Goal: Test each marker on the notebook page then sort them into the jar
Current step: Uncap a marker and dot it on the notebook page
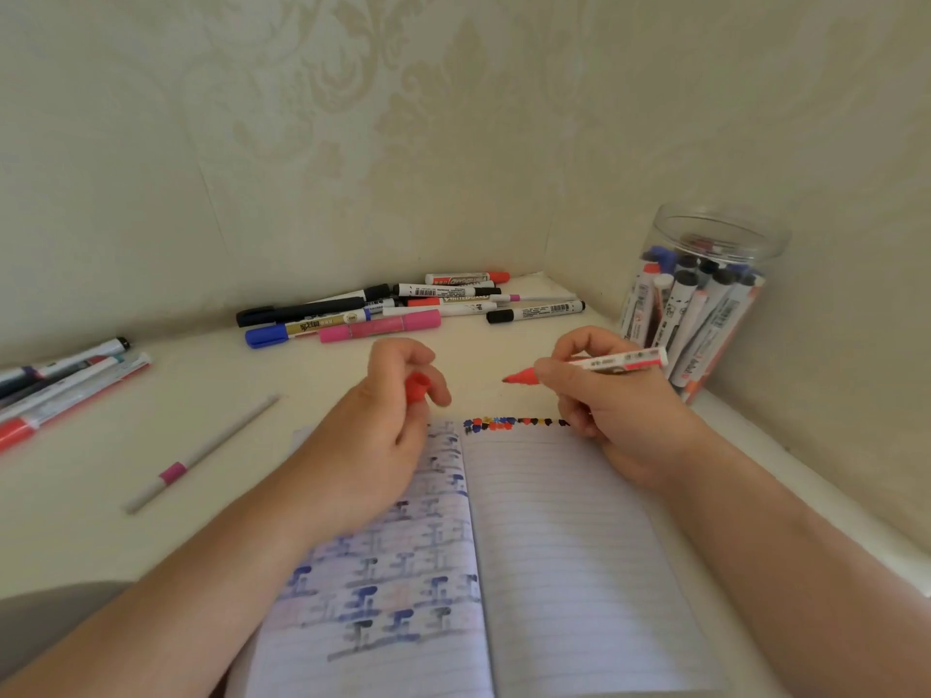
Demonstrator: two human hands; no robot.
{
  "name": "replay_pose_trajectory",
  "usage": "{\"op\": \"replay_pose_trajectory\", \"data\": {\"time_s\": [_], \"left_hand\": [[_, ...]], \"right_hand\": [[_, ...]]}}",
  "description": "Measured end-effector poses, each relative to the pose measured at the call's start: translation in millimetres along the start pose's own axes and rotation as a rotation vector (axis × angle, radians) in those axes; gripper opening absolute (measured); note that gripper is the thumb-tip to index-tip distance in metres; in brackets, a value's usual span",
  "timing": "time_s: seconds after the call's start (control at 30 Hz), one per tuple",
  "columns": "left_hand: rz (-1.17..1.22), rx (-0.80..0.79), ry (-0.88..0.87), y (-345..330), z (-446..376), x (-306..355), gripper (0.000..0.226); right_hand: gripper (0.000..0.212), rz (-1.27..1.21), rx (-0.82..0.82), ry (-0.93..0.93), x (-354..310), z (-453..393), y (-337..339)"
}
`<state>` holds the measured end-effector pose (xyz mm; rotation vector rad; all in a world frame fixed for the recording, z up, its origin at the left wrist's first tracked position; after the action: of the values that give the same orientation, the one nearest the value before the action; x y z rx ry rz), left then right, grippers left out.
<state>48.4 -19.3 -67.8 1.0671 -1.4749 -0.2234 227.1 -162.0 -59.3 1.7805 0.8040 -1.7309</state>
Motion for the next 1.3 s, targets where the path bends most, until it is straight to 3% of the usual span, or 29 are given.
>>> {"op": "replay_pose_trajectory", "data": {"time_s": [0.1, 0.23, 0.47, 0.77, 0.97, 1.3], "left_hand": [[0.089, 0.103, 0.038, 4.3, -3.3, -7.2, 0.034], [0.066, 0.141, 0.054, 8.6, -3.3, -6.0, 0.034], [0.090, 0.137, 0.071, 7.3, -3.9, -4.3, 0.027], [0.060, 0.098, 0.050, 6.5, -2.4, -1.3, 0.022], [0.016, 0.086, 0.062, 4.7, -3.2, 1.1, 0.018], [0.044, 0.095, 0.041, 5.5, -1.8, 0.8, 0.016]], "right_hand": [[0.006, -0.108, -0.126, -0.043, -5.0, 4.0, -0.6], [0.036, -0.149, -0.254, -0.084, -2.7, 4.5, -1.3], [0.007, -0.081, -0.223, -0.061, -0.9, 1.9, -2.6], [0.021, 0.095, -0.249, 0.043, -0.1, 5.1, -7.0], [0.020, 0.303, -0.227, 0.152, 4.0, 7.6, -9.0], [0.007, 0.342, -0.332, 0.144, 3.0, 9.7, -13.2]]}}
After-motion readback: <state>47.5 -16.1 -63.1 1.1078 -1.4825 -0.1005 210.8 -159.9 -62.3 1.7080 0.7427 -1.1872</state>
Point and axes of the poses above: each hand's wrist, its own z-axis away from the middle knuckle, its own y-axis out of the back of the hand, x = y × z, the point moved 5 cm from there along -z, towards the middle knuckle, and after that the axes turned 1 degree about -z, right-handed, at the moved point
